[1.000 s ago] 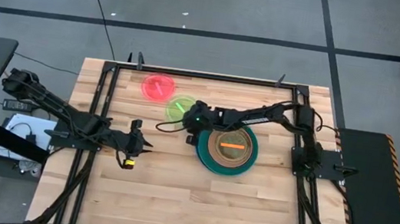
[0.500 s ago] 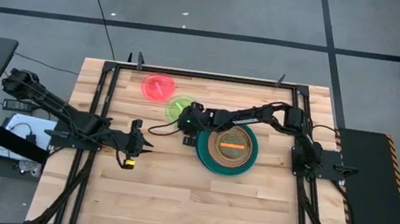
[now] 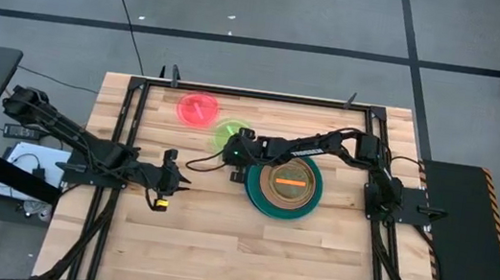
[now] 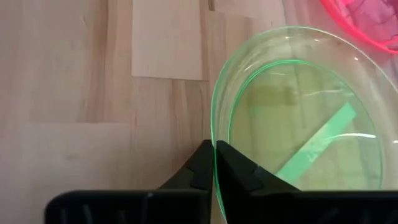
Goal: Stack plastic plates
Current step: Stack the green plate on top of the orange plate, then stack the pink plate on top of the green plate
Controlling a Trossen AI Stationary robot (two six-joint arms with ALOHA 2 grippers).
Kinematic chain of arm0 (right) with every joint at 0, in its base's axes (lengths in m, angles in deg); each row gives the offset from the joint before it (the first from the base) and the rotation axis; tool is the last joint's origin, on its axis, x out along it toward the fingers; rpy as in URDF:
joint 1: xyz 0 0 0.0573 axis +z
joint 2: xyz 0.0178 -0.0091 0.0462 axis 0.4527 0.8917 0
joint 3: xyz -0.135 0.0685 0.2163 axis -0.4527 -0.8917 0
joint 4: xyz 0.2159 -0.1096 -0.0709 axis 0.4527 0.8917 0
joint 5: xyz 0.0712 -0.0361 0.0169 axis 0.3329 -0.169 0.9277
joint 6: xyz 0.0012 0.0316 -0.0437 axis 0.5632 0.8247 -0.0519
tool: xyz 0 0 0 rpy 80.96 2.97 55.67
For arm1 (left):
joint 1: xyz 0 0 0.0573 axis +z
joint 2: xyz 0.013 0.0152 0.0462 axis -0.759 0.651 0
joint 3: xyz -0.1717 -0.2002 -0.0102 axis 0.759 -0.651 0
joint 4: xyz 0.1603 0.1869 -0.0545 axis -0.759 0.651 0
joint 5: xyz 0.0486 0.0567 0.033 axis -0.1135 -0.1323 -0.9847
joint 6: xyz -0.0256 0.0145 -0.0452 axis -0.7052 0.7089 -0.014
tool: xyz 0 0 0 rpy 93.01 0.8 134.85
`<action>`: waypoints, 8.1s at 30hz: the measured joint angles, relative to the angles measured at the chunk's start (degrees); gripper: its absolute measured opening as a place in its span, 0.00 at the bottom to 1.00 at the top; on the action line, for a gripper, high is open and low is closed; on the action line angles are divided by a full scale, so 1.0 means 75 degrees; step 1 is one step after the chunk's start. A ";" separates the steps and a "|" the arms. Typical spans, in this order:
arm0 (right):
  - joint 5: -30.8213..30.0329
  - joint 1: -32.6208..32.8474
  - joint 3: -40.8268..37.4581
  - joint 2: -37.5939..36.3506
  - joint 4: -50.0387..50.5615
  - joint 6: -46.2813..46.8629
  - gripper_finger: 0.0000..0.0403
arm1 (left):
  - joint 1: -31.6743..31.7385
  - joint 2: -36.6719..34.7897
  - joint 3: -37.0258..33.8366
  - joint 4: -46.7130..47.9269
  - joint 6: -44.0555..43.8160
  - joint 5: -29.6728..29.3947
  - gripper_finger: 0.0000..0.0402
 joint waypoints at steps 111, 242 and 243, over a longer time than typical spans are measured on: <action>-0.2766 0.3993 -0.0059 -0.1671 0.6950 0.7864 0.24 | 0.3774 0.1052 0.0009 -0.0289 0.1658 -0.0365 0.45; -0.4665 0.4991 -0.0274 -0.3334 0.6277 0.4849 0.24 | 0.1912 0.5107 0.3928 -0.0882 0.7676 0.2064 0.01; -0.4636 0.5010 -0.0274 -0.3334 0.6267 0.4880 0.24 | 0.1912 0.5177 0.3933 -0.1005 0.7826 0.2182 0.01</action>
